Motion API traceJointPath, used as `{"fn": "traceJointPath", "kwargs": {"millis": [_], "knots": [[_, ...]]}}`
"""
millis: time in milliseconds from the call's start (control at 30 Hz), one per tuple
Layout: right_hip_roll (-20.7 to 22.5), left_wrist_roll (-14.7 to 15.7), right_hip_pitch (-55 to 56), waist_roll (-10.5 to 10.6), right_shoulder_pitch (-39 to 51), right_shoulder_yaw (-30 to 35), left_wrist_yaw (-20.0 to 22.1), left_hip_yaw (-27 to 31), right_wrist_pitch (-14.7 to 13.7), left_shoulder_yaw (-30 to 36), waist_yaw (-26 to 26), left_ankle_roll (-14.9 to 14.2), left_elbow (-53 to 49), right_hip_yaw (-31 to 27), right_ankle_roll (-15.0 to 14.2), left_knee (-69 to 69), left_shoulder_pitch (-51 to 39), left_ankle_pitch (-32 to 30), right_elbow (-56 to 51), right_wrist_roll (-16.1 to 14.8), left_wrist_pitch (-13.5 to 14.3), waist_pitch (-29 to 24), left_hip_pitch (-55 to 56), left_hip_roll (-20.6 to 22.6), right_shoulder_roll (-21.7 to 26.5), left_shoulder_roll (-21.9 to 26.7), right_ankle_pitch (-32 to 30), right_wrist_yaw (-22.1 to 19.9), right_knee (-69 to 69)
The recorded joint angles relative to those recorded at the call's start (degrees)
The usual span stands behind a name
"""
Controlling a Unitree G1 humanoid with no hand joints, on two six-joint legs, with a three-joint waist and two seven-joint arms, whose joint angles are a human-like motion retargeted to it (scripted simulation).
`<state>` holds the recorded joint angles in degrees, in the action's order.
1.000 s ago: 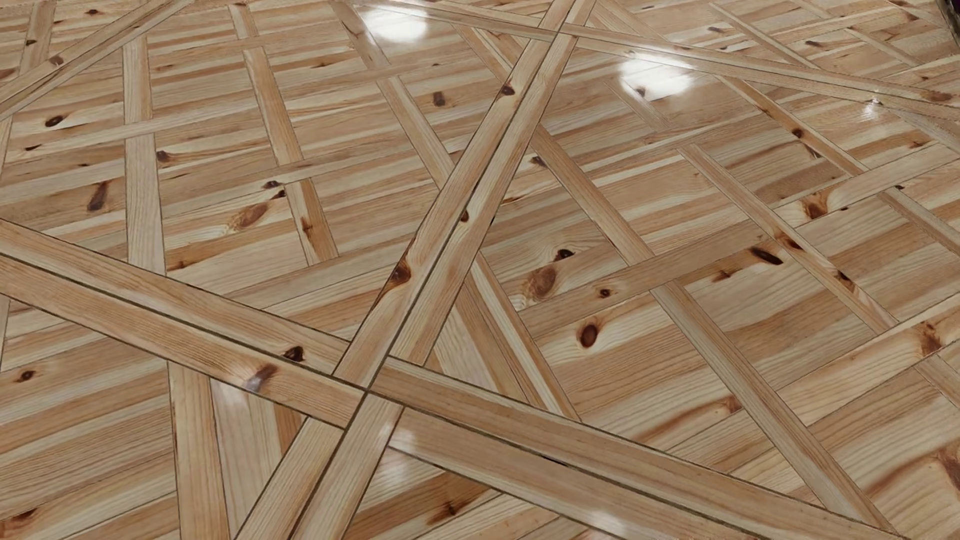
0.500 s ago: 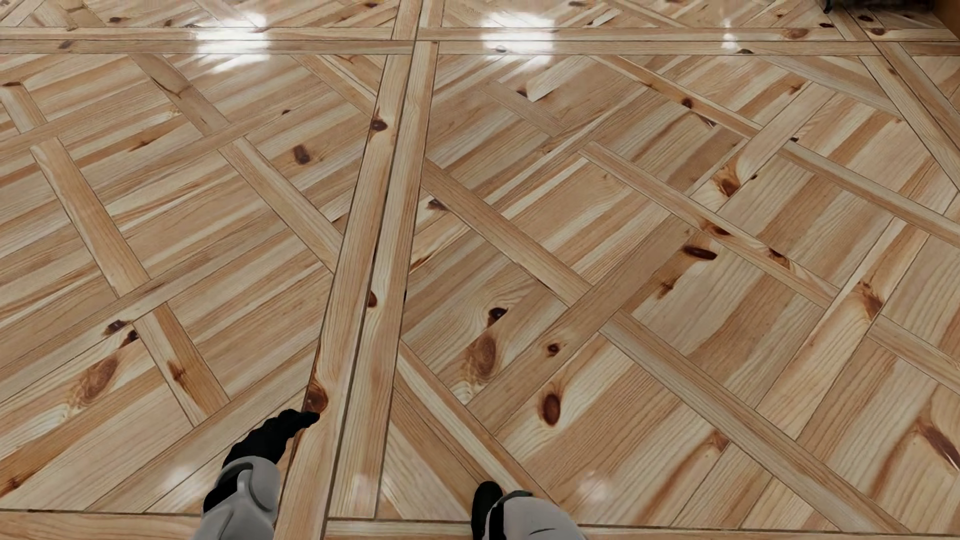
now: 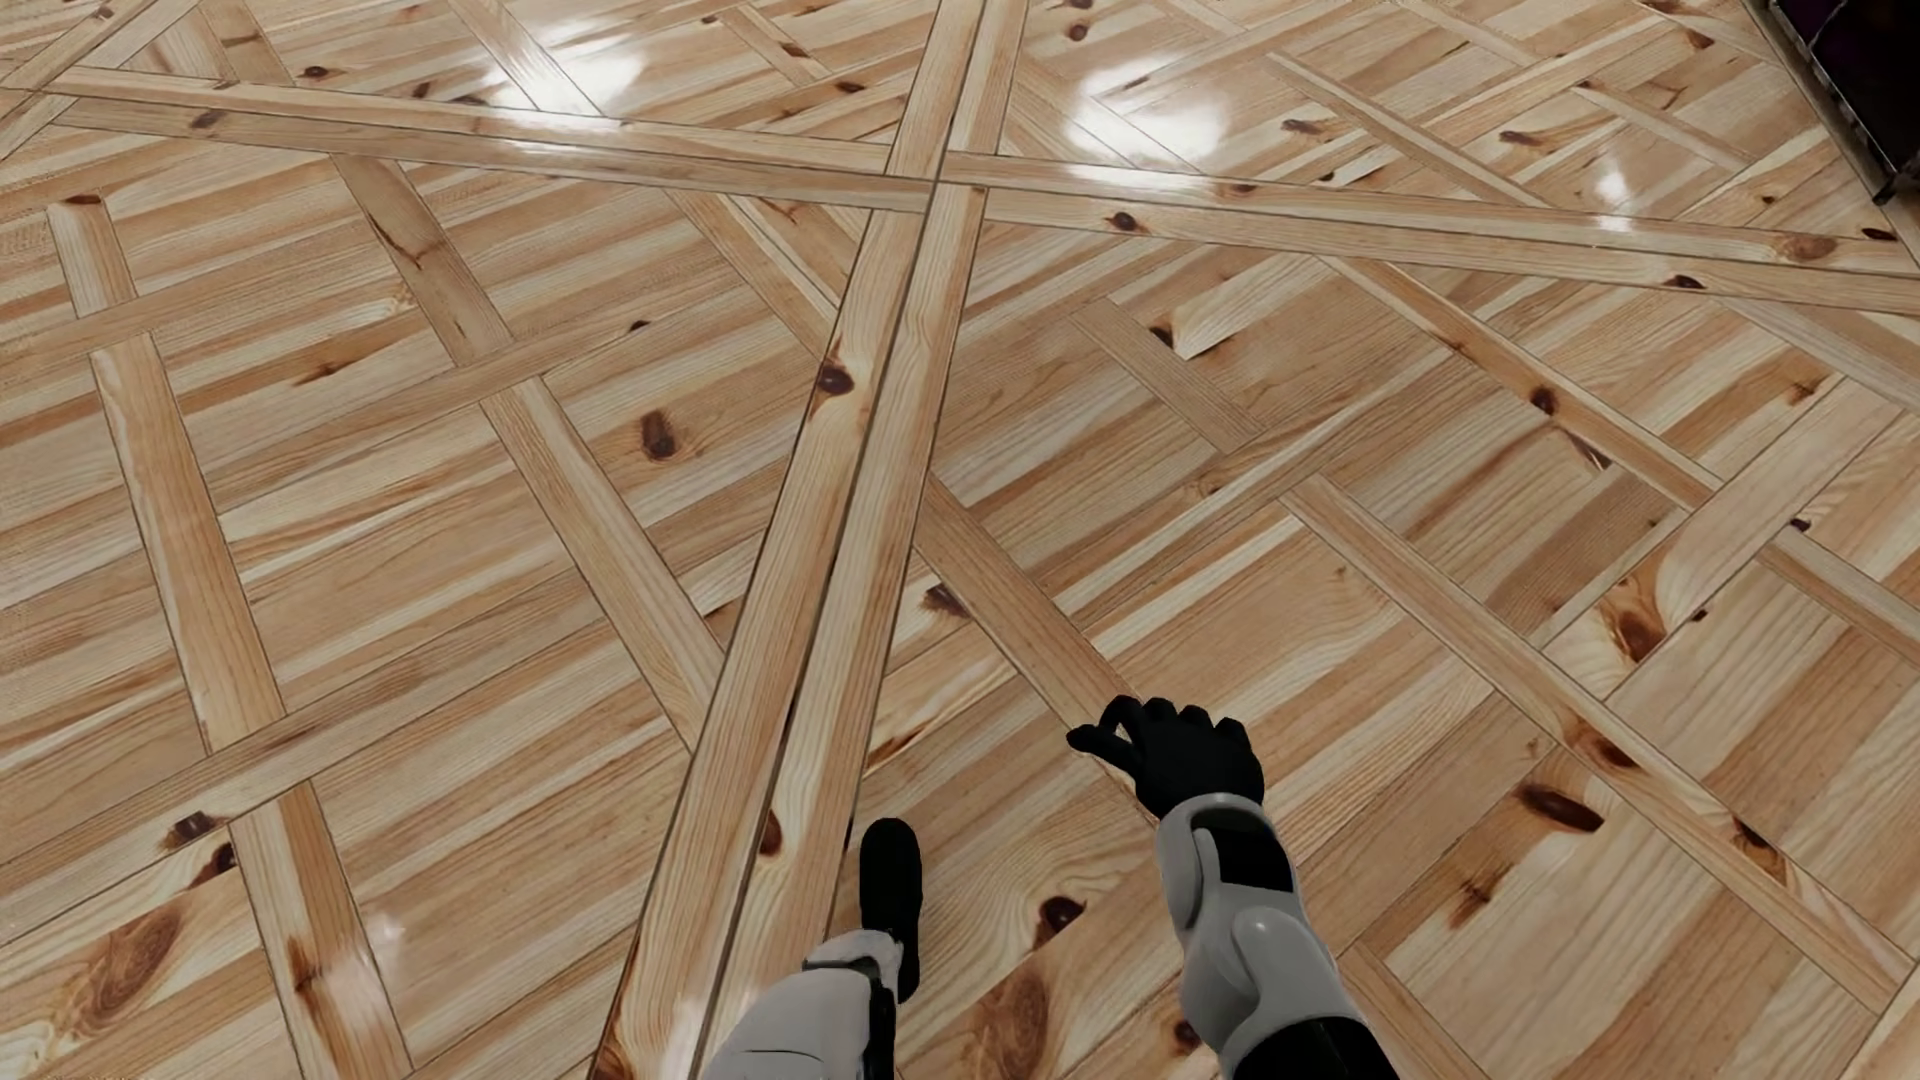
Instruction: Move towards the stool
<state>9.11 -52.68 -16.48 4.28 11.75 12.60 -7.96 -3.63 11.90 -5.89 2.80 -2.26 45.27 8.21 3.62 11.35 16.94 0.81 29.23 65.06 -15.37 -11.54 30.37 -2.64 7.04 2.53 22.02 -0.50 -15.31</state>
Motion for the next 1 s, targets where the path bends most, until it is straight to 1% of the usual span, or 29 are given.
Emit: {"fn": "traceJointPath", "kwargs": {"millis": [33, 67, 100, 133, 167, 200, 233, 267, 300, 333, 367, 400, 433, 500, 533, 567, 600, 633, 667, 700, 733, 767, 800, 833, 867, 900, 933, 967, 1000], "knots": [[-0.7, -1.6, -2.1, -0.3, -2.0, 0.3, -0.9, -2.6, 1.3, -0.2, 0.4, 2.0, -0.1, 1.0, -1.1, 6.9, 0.7, 1.1, 0.0, -0.7, -0.3, -0.1, 0.4, 0.1, 0.6, -0.2, 0.2, 0.6, -1.6], [-1.4, -2.4, -4.3, -0.9, -3.8, 0.9, 0.1, -4.6, 2.3, -1.9, 1.0, 3.9, -1.5, 1.0, -1.6, 11.9, 2.1, 1.5, 1.1, -0.6, -0.8, 0.1, -0.1, -0.5, 0.8, -1.0, -2.5, 1.2, -3.6], [-2.7, -0.4, -5.4, -1.6, -5.6, 1.6, 3.6, -6.8, 3.6, -6.1, 1.5, 8.6, -4.2, 0.5, -2.0, 14.3, 3.9, -4.2, 3.5, 0.7, -1.6, 0.6, -1.6, -1.1, 1.1, -3.3, -6.4, 2.4, -6.1], [-4.2, 2.3, -4.4, -2.5, -7.9, 1.4, 7.3, -7.9, 5.8, -9.8, 1.9, 10.3, -6.0, 1.0, -0.8, 19.4, 5.4, -2.8, 6.5, 2.5, -1.9, 0.8, -1.2, -1.3, 0.9, -5.3, -12.0, 3.2, -12.3], [-6.5, 4.9, -1.7, -3.6, -10.9, -0.1, 9.8, -8.5, 8.4, -12.5, 1.9, 10.1, -6.3, 1.9, -3.5, 24.1, 6.1, 1.6, 10.1, 3.4, -2.6, 0.8, -1.4, -0.9, 0.2, -6.5, -17.8, 3.8, -22.0], [-9.2, 6.7, 2.9, -4.7, -13.6, -2.2, 11.0, -9.2, 10.7, -14.0, 1.7, 9.7, -5.2, 2.2, -6.6, 26.4, 5.5, 5.3, 13.9, 3.4, -4.2, 0.9, -2.8, -0.4, -0.9, -7.0, -23.1, 5.1, -33.6], [-12.2, 6.9, 8.7, -5.8, -15.3, -2.4, 11.0, -10.1, 12.3, -14.2, 1.2, 9.3, -3.0, 1.1, -8.2, 27.1, 4.2, 8.1, 18.8, 4.6, -5.9, 0.9, -5.2, 0.3, -1.1, -6.8, -29.2, 8.8, -44.9], [-14.3, 5.3, 15.0, -6.9, -16.6, -2.4, 8.8, -11.0, 12.0, -12.3, 0.5, 8.7, -0.6, -0.8, -8.0, 26.3, 2.2, 10.3, 22.4, 5.5, -7.1, 0.9, -8.3, 0.9, -0.9, -5.8, -27.7, 13.2, -53.7], [-15.3, 1.9, 21.3, -7.7, -18.2, 0.7, 6.2, -11.5, 9.0, -9.1, -0.3, 8.2, 1.6, -2.6, -5.8, 24.8, 0.0, 11.9, 24.7, 9.5, -7.3, 1.1, -11.8, 1.4, 0.6, -4.2, -24.6, 17.7, -59.9], [-16.2, -1.5, 27.1, -8.3, -19.9, 2.7, 4.2, -11.6, 5.0, -5.4, -1.4, 7.7, 2.7, -3.7, -5.7, 22.7, -2.5, 13.1, 24.7, 13.0, -5.6, 1.2, -15.2, 1.9, 2.0, -2.6, -23.7, 19.8, -63.2], [-17.3, -4.6, 32.2, -8.6, -22.6, 2.7, 3.1, -11.5, 2.1, -2.7, -2.5, 7.2, 3.3, -4.3, -5.1, 20.5, -4.7, 14.2, 23.1, 15.4, -2.8, 1.5, -18.9, 2.5, 3.2, -1.0, -24.2, 19.8, -63.8], [-18.2, -5.7, 36.7, -8.8, -25.8, -0.2, 3.4, -11.2, 1.3, -1.0, -3.8, 6.7, 3.1, -4.2, -4.0, 18.5, -7.2, 15.4, 20.4, 15.3, -0.4, 1.8, -22.3, 3.0, 2.9, 0.2, -24.5, 19.2, -61.5], [-18.5, -5.6, 40.8, -8.8, -28.5, -5.1, 4.4, -10.9, 1.9, 0.0, -5.1, 6.1, 2.4, -4.2, -3.4, 16.7, -9.9, 16.8, 17.2, 12.8, 1.7, 2.0, -25.6, 3.5, 1.2, 0.7, -23.3, 17.6, -57.1], [-18.2, -2.6, 46.4, -8.7, -32.0, -15.0, 5.6, -11.0, 3.6, 1.2, -7.1, 4.9, -0.6, -3.5, -2.6, 13.9, -15.1, 20.0, 12.8, 5.1, 4.8, 2.2, -31.5, 4.0, -3.0, 2.3, -23.1, 12.6, -40.8], [-17.2, -0.5, 47.1, -8.6, -32.7, -18.6, 6.6, -11.6, 4.1, 1.4, -7.7, 4.3, -2.4, -2.4, -1.1, 12.2, -17.4, 21.4, 11.7, 1.6, 5.4, 2.3, -34.7, 4.4, -5.0, 3.0, -23.9, 10.4, -28.4], [-15.1, 1.2, 46.1, -8.5, -32.5, -20.7, 7.7, -12.4, 4.7, 1.7, -8.1, 3.7, -3.9, -1.7, -3.2, 9.6, -19.5, 22.1, 11.3, -0.3, 5.6, 2.4, -38.1, 4.9, -6.4, 3.9, -26.8, 8.7, -12.6], [-12.2, 2.2, 45.2, -8.3, -31.8, -21.2, 8.9, -13.4, 5.7, 2.2, -8.3, 3.2, -5.2, -2.0, -4.6, 6.9, -21.3, 22.7, 11.5, 0.3, 5.6, 2.5, -41.6, 5.6, -6.9, 4.7, -27.2, 8.7, 1.6], [-9.0, 3.2, 45.4, -8.1, -30.6, -20.3, 10.2, -14.4, 5.6, 2.1, -8.6, 2.7, -6.1, -4.0, -8.1, 5.1, -22.7, 23.3, 12.5, 2.8, 5.5, 2.5, -45.0, 6.2, -6.5, 5.2, -24.1, 10.1, 9.5], [-7.3, 4.2, 46.5, -7.8, -28.7, -19.3, 10.8, -15.5, 5.0, 1.8, -8.6, 1.9, -6.3, -2.8, -5.7, 4.6, -23.7, 23.7, 14.1, 5.9, 4.7, 2.5, -47.7, 6.4, -5.8, 5.5, -22.5, 11.8, 9.4], [-7.0, 5.2, 47.2, -7.4, -26.6, -18.0, 10.5, -16.6, 4.5, 1.8, -8.6, 0.9, -6.1, 1.0, -1.7, 5.4, -24.4, 23.6, 16.2, 9.8, 3.8, 2.4, -50.0, 6.2, -4.9, 5.7, -24.9, 14.1, 4.8], [-7.3, 4.8, 47.9, -6.7, -24.8, -17.2, 9.2, -16.5, 4.0, 3.2, -9.1, 0.9, -5.2, 3.2, 3.5, 7.7, -25.0, 21.7, 17.5, 13.9, 2.6, 2.3, -52.1, 5.5, -4.3, 5.9, -28.0, 15.9, -1.0], [-9.0, 3.1, 47.4, -5.6, -24.0, -18.3, 8.2, -14.9, 3.9, 6.0, -9.5, 2.0, -3.9, 5.7, 6.2, 12.5, -25.7, 17.9, 17.2, 16.2, 1.8, 2.0, -52.8, 4.2, -4.3, 5.7, -31.8, 16.4, -6.8], [-10.3, 0.5, 47.4, -4.4, -23.6, -20.4, 6.5, -13.8, 3.9, 9.5, -9.9, 1.1, -2.6, 7.8, 7.3, 20.5, -26.2, 11.7, 16.2, 16.7, 1.1, 1.7, -51.6, 1.4, -5.0, 5.7, -29.6, 15.5, -13.3], [-10.5, -1.1, 46.1, -3.1, -22.9, -22.6, 5.0, -12.6, 5.2, 11.6, -9.9, 1.9, -2.2, 9.4, 7.5, 31.4, -25.9, 5.2, 15.6, 16.3, 0.5, 1.4, -48.5, -2.2, -6.1, 5.4, -25.5, 13.2, -17.3], [-9.4, -1.6, 43.7, -1.9, -21.3, -24.5, 3.7, -11.3, 6.5, 12.2, -9.5, 0.2, -3.2, 10.3, 7.4, 43.5, -24.5, -1.5, 15.8, 14.6, 0.1, 1.2, -43.7, -6.2, -7.5, 5.2, -22.0, 10.5, -19.0], [-7.8, -0.9, 40.7, -0.8, -18.9, -24.5, 3.9, -9.3, 7.4, 11.5, -8.7, 1.6, -5.2, 10.7, 7.1, 54.0, -22.2, -4.2, 17.0, 14.2, 0.4, 1.0, -37.7, -9.5, -8.3, 4.8, -19.5, 8.8, -18.7], [-6.2, 1.3, 37.2, 0.1, -16.0, -22.5, 5.5, -6.6, 7.7, 9.6, -7.6, 3.4, -7.9, 10.5, 6.8, 61.9, -19.1, -0.1, 18.4, 15.8, 1.2, 0.8, -31.0, -10.7, -8.1, 3.9, -17.9, 8.5, -17.1], [-4.8, 3.4, 33.3, 0.6, -13.0, -19.3, 7.1, -3.8, 6.5, 7.7, -6.5, 3.5, -9.9, 9.8, 6.4, 67.1, -15.9, 1.5, 19.1, 17.9, 1.9, 0.7, -24.2, -11.2, -7.7, 3.2, -17.0, 8.0, -14.4], [-3.2, 5.8, 29.5, 0.8, -10.3, -16.3, 8.8, -1.5, 3.4, 5.6, -5.3, 4.8, -11.8, 8.8, 6.1, 69.5, -12.4, 0.9, 19.0, 19.6, 2.8, 0.7, -17.7, -11.4, -7.1, 2.6, -16.5, 6.2, -11.3]]}}
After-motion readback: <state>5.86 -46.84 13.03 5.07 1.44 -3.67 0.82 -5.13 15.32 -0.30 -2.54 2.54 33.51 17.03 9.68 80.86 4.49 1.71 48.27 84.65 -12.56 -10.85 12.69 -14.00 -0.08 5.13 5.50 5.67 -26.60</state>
